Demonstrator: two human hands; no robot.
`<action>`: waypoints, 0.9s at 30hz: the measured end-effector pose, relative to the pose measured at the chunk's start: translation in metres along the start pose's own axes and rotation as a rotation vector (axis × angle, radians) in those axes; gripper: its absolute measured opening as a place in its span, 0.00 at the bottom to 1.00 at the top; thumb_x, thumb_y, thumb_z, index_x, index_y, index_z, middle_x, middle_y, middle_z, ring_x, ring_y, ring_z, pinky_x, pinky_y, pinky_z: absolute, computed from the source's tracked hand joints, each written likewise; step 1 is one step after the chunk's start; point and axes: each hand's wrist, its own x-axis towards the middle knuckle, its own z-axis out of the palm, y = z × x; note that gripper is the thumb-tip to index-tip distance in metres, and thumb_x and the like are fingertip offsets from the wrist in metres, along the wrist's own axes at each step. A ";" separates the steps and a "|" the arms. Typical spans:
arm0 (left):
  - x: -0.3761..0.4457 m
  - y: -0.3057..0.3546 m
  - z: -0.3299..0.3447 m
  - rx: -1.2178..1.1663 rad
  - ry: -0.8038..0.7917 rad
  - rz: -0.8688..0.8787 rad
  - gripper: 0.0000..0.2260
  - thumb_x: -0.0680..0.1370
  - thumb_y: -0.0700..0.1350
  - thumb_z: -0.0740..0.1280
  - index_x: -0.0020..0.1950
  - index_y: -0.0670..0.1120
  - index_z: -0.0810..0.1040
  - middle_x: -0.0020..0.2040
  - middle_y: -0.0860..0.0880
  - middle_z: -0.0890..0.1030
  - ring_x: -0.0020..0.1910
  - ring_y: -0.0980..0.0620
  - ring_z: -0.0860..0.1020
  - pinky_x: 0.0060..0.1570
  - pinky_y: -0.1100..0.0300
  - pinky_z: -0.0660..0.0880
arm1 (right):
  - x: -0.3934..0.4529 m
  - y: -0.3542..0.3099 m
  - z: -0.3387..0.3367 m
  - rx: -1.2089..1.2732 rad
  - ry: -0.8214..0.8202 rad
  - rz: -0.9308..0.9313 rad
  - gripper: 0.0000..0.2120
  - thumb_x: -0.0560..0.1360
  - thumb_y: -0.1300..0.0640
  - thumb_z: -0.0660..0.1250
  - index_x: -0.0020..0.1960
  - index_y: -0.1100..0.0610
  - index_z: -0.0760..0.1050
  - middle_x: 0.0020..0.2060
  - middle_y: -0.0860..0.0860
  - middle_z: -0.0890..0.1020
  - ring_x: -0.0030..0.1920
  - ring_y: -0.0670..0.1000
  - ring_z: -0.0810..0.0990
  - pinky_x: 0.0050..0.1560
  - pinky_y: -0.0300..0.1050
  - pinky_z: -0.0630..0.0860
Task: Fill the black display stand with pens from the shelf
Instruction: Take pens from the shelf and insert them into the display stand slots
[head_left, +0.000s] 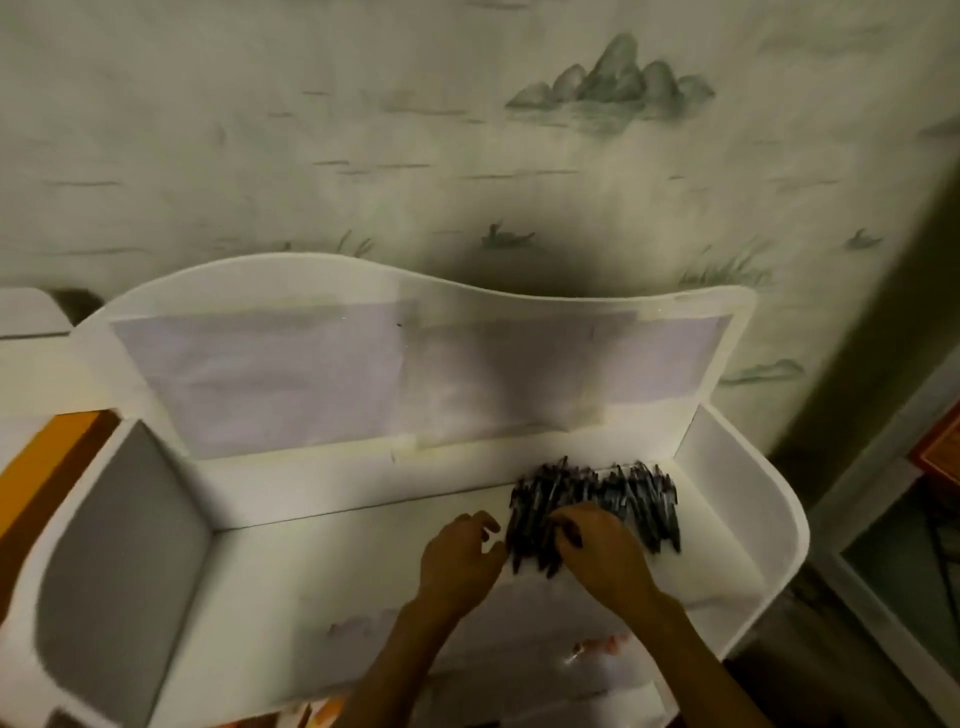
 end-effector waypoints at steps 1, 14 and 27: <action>0.004 0.001 0.007 -0.009 0.006 -0.039 0.12 0.78 0.56 0.64 0.60 0.56 0.76 0.52 0.55 0.77 0.47 0.58 0.74 0.48 0.62 0.72 | 0.005 0.009 -0.001 0.014 -0.010 -0.005 0.09 0.78 0.58 0.66 0.57 0.54 0.82 0.51 0.51 0.82 0.50 0.51 0.81 0.52 0.42 0.77; 0.056 0.019 0.054 0.100 0.004 -0.238 0.17 0.81 0.60 0.60 0.61 0.51 0.77 0.56 0.51 0.80 0.52 0.52 0.78 0.52 0.56 0.77 | 0.036 0.076 -0.016 0.102 -0.092 -0.076 0.10 0.79 0.57 0.65 0.58 0.54 0.81 0.51 0.51 0.81 0.49 0.49 0.79 0.52 0.45 0.78; 0.039 0.008 0.052 0.326 0.149 -0.201 0.10 0.82 0.49 0.61 0.58 0.48 0.78 0.53 0.49 0.76 0.45 0.53 0.75 0.46 0.59 0.75 | 0.057 0.091 -0.011 0.119 -0.057 -0.131 0.11 0.79 0.58 0.66 0.60 0.54 0.81 0.54 0.52 0.82 0.51 0.50 0.80 0.53 0.39 0.76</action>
